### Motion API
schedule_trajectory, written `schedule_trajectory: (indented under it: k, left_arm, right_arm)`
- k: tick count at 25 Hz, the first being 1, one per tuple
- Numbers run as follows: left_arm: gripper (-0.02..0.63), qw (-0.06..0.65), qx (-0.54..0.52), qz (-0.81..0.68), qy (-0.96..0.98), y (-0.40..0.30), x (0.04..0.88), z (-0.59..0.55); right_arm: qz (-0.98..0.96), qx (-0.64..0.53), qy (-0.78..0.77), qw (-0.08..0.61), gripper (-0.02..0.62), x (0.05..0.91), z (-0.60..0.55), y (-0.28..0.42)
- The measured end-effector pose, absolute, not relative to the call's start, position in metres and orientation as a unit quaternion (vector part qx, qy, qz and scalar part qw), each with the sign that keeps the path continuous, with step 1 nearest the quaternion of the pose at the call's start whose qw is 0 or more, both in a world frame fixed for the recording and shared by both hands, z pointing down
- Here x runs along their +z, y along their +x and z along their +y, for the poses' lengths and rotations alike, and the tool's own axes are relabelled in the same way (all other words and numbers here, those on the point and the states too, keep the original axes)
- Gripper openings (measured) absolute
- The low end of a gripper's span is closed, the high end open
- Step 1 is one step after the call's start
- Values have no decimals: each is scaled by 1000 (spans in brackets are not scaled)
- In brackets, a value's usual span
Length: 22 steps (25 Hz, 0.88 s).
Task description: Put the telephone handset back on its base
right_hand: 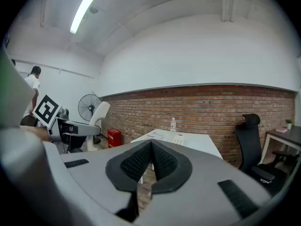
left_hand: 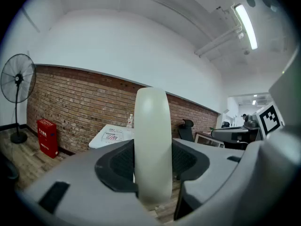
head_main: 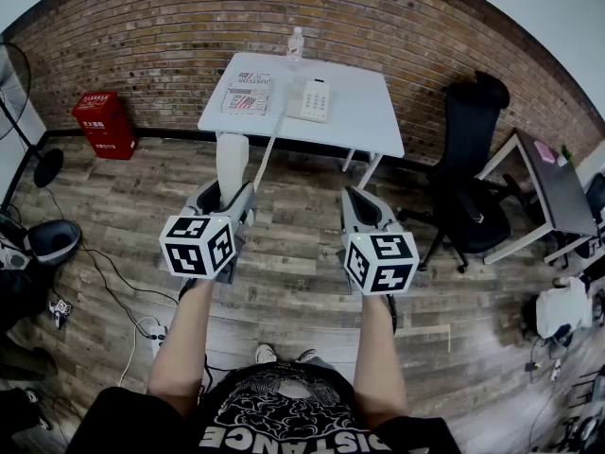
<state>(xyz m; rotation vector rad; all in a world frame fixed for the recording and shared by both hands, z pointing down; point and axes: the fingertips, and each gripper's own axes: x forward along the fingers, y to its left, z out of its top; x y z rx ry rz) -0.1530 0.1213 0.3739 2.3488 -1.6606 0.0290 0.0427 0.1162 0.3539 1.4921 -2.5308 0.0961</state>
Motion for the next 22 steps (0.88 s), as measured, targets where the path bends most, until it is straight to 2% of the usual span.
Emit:
schedule_trajectory:
  k: [22]
  left_arm:
    - [215,136,22,-558,819,-165,384,87]
  right_arm:
    - [-850,41,519,84,0,353,87,30]
